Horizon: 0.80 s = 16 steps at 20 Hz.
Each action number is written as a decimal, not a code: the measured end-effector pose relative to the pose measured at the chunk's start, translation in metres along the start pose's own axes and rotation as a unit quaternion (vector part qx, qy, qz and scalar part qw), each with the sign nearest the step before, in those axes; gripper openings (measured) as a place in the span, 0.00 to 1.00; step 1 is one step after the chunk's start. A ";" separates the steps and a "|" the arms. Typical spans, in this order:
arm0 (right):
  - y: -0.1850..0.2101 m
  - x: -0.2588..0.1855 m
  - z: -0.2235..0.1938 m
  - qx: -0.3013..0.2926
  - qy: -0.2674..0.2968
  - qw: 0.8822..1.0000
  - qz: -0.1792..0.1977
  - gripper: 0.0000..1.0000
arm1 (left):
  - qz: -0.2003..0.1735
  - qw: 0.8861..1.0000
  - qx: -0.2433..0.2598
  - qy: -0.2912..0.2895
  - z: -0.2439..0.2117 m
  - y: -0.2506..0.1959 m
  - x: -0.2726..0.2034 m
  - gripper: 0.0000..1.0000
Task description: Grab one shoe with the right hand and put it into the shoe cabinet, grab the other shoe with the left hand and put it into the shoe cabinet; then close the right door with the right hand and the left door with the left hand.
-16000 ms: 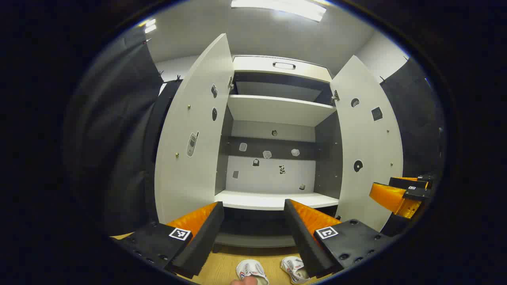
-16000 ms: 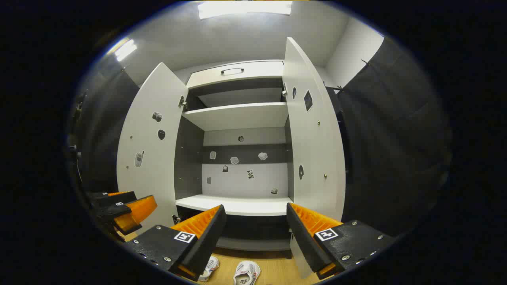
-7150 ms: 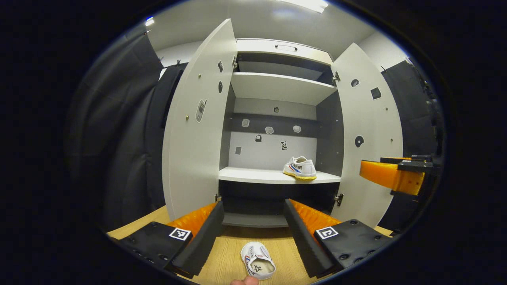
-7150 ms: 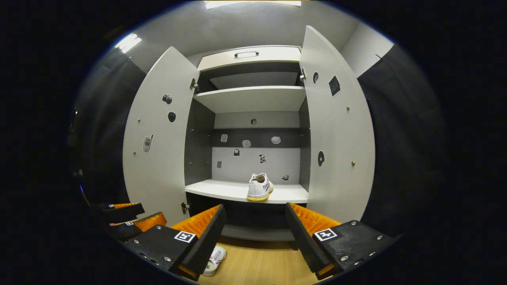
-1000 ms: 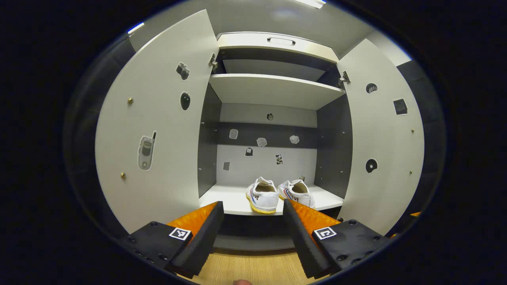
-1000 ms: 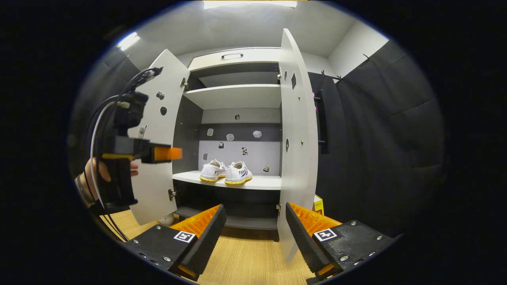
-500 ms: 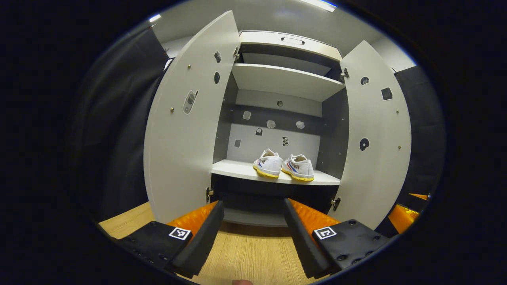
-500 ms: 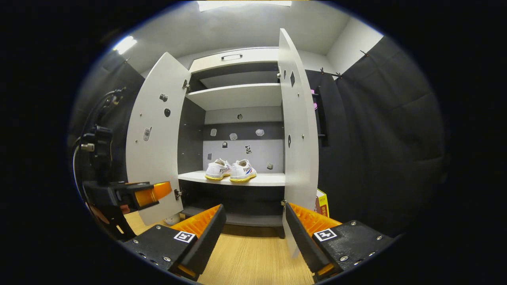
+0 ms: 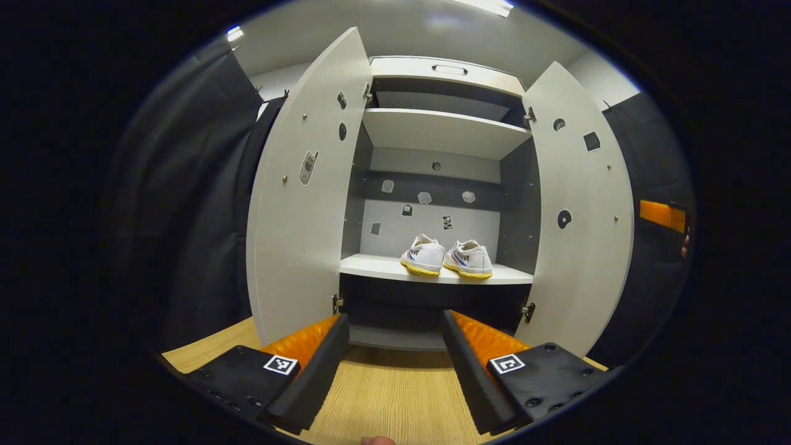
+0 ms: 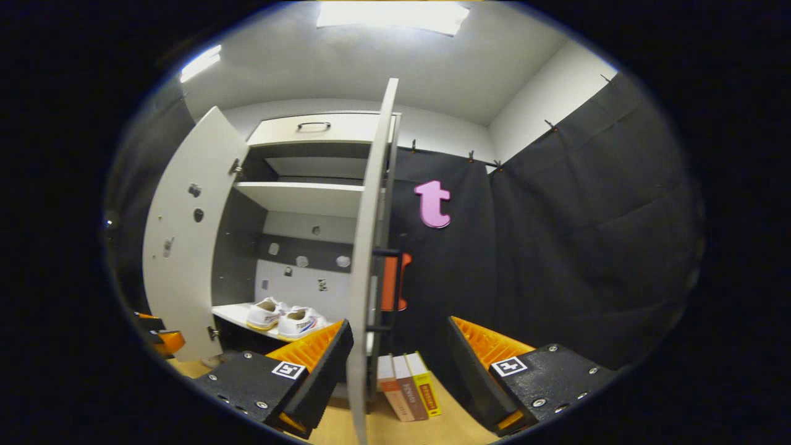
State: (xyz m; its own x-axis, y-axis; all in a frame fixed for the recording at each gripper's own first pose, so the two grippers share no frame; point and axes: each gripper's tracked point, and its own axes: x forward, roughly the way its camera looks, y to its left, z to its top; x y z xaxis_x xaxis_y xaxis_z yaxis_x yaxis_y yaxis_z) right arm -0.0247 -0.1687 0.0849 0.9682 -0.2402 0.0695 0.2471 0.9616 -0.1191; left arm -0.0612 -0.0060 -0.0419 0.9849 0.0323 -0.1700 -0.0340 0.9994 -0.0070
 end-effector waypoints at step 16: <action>-0.012 0.072 0.014 0.021 0.022 0.999 0.010 0.88 | -0.024 1.000 0.006 -0.007 0.005 -0.012 -0.008 0.99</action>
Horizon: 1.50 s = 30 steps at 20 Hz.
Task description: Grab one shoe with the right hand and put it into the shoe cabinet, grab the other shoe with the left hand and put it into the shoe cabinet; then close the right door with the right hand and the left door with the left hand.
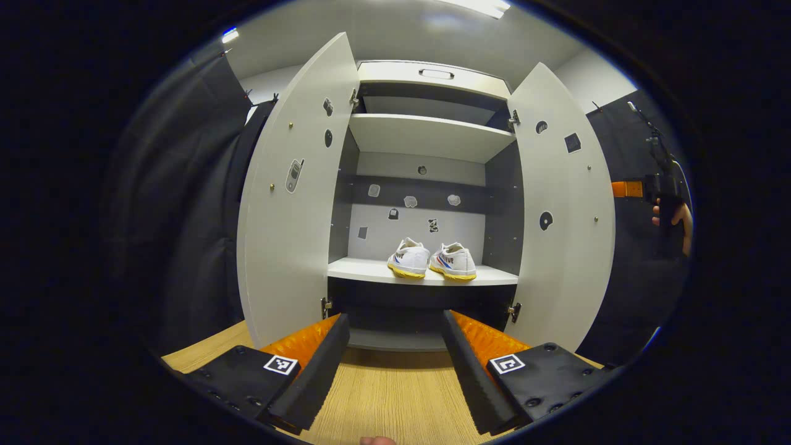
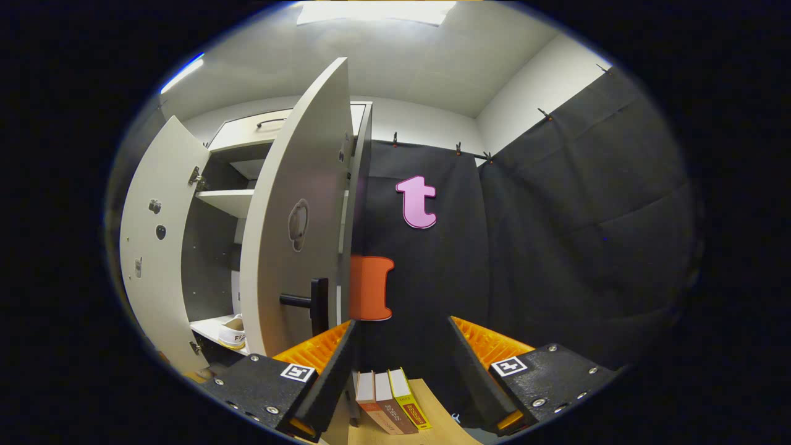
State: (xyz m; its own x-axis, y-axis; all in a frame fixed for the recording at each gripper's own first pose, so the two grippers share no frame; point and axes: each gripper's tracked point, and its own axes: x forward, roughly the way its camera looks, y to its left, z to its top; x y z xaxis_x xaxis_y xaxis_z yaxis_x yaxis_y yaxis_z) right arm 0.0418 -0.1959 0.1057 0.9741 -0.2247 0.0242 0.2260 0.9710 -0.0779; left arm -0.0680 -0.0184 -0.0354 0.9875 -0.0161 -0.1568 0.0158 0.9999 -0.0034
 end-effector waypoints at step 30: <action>0.222 0.050 -0.017 -0.010 0.009 0.988 0.151 0.93 | 0.000 1.000 0.001 0.014 -0.002 0.024 0.001 0.97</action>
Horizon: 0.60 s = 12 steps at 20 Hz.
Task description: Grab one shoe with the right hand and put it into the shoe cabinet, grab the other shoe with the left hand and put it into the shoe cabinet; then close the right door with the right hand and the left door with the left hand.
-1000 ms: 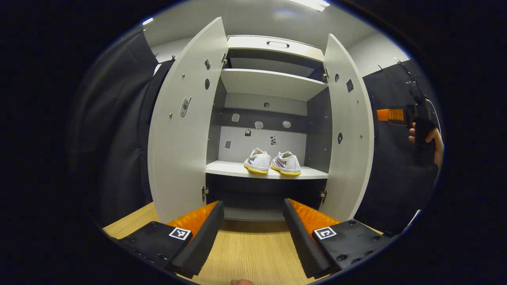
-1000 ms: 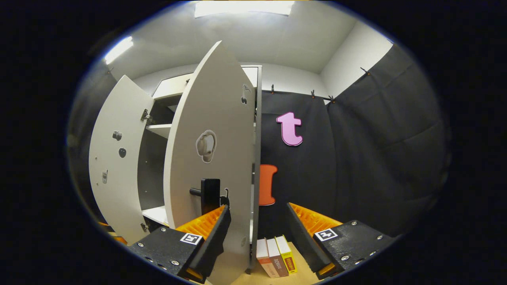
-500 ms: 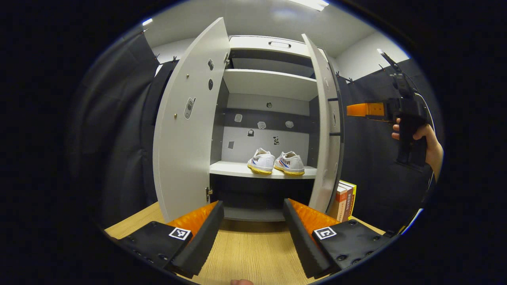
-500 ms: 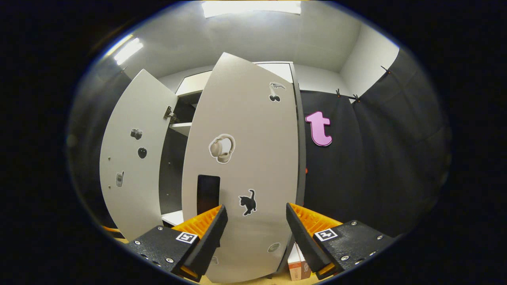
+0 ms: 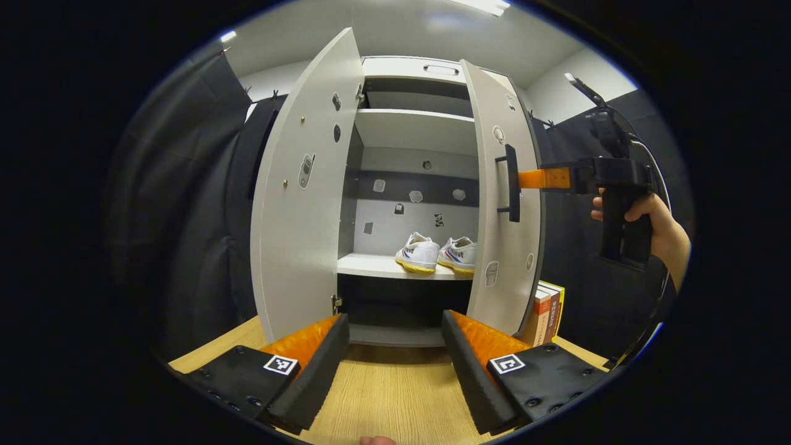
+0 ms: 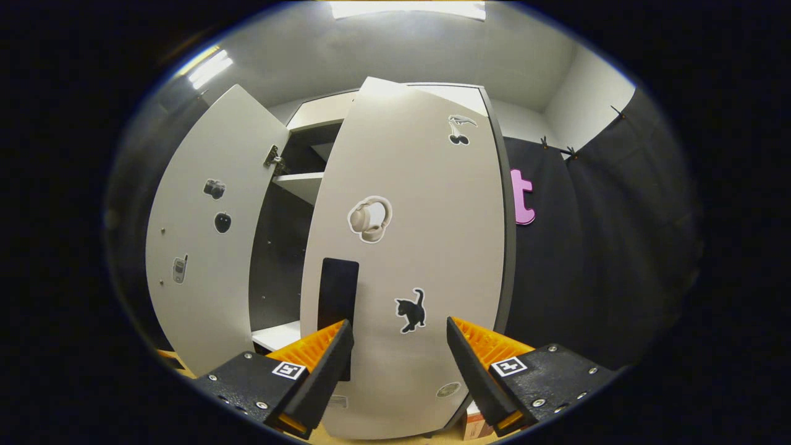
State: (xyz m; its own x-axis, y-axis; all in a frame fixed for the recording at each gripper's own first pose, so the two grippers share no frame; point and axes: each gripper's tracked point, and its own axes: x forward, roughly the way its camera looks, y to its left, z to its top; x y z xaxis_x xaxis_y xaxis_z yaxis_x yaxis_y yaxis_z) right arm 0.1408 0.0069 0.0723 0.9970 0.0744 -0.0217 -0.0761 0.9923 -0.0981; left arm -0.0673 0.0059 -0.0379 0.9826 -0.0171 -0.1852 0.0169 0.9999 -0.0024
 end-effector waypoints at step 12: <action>0.027 0.063 -0.005 -0.008 0.030 0.999 -0.017 0.90 | -0.005 1.000 -0.011 -0.002 -0.002 0.001 0.003 0.97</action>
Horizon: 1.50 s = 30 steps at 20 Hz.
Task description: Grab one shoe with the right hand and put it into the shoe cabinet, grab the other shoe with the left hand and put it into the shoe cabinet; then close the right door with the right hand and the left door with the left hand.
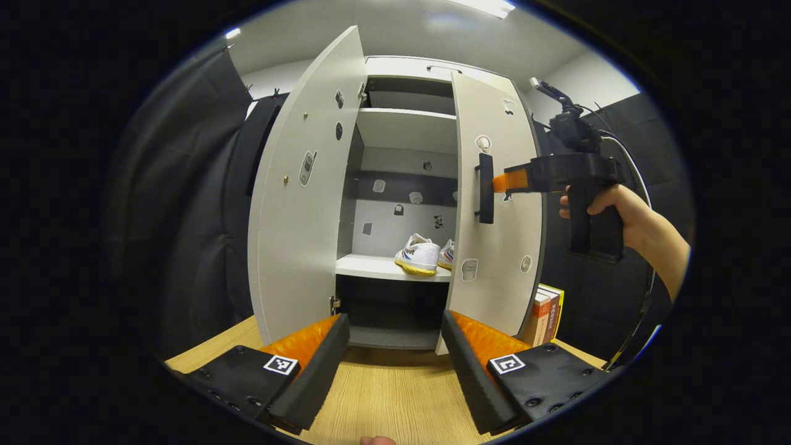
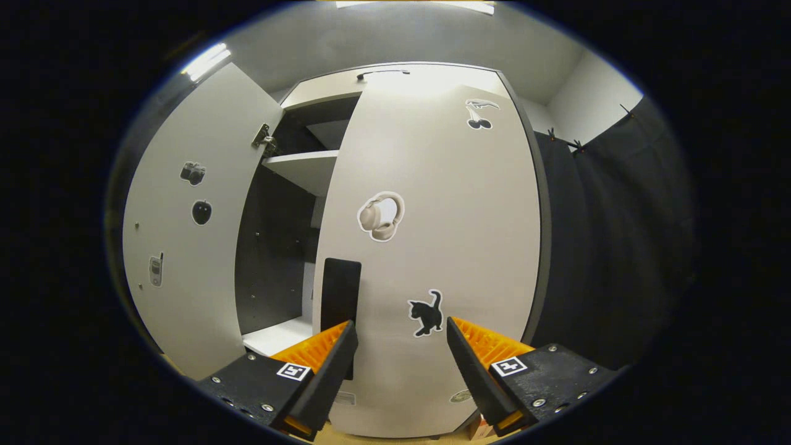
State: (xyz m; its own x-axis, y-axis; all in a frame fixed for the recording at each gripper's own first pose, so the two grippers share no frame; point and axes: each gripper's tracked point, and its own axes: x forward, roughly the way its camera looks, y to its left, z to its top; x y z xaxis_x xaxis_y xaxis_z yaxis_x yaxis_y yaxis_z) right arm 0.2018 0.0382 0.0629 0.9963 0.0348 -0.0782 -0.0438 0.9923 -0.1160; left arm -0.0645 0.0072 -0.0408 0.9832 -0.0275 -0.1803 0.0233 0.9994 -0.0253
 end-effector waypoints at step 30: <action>-0.037 -0.110 0.011 0.003 -0.053 0.998 -0.039 0.93 | -0.005 1.000 -0.002 -0.001 0.007 0.002 0.002 0.97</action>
State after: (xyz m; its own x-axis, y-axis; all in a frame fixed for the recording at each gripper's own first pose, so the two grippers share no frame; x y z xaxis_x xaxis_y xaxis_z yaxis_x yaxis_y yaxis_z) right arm 0.0950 -0.0010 0.0867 0.9989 -0.0296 0.0354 0.0334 0.9931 -0.1127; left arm -0.0611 0.0094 -0.0339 0.9833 -0.0375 -0.1783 0.0327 0.9990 -0.0302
